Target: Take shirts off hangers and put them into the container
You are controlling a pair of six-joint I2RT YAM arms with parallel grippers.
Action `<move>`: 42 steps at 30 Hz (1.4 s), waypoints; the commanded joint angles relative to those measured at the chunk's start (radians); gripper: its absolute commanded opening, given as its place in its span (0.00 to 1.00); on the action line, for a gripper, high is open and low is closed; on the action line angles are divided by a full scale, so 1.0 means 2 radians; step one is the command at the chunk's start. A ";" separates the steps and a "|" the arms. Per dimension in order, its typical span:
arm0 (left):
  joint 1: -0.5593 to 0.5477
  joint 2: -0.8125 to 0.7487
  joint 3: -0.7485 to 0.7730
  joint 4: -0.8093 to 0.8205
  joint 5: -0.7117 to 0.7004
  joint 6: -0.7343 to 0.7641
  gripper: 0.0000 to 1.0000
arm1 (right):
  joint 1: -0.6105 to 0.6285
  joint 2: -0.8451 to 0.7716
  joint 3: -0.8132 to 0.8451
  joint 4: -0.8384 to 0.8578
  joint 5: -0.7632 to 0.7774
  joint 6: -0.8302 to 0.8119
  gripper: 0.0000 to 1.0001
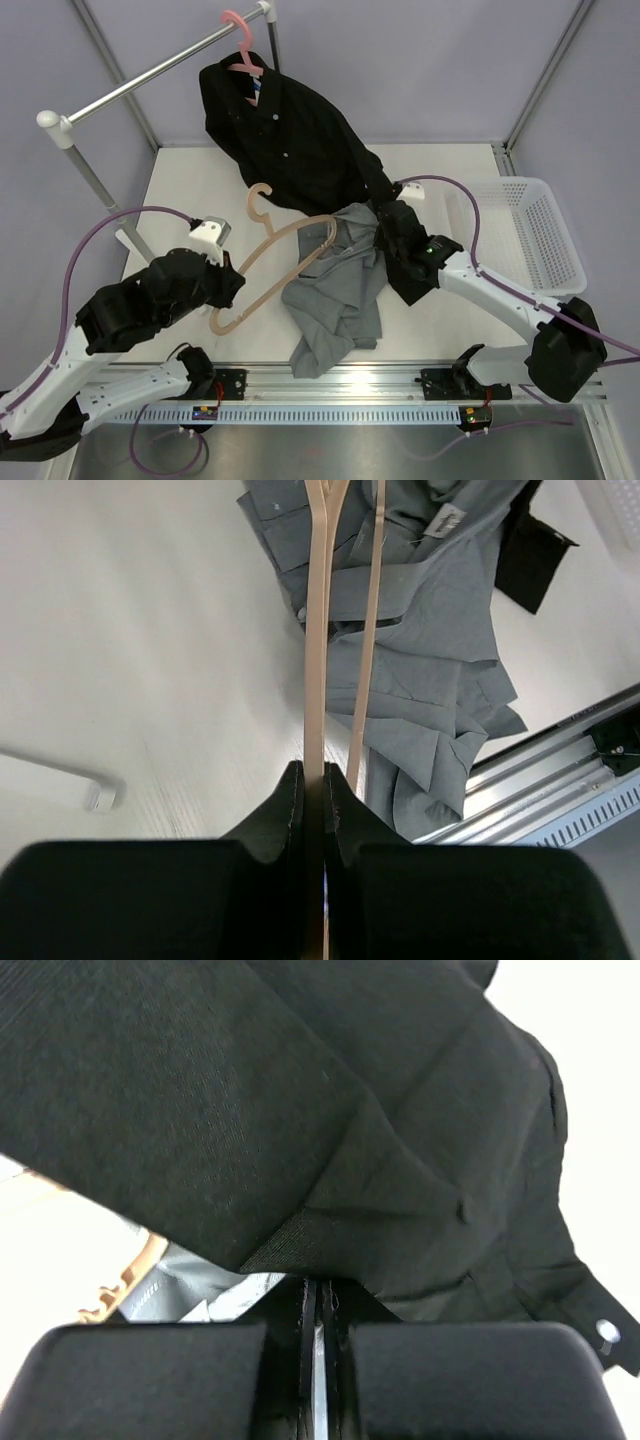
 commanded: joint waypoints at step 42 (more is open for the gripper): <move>0.150 0.217 0.255 0.173 -0.343 0.087 0.00 | 0.063 -0.132 -0.140 0.051 -0.120 -0.066 0.06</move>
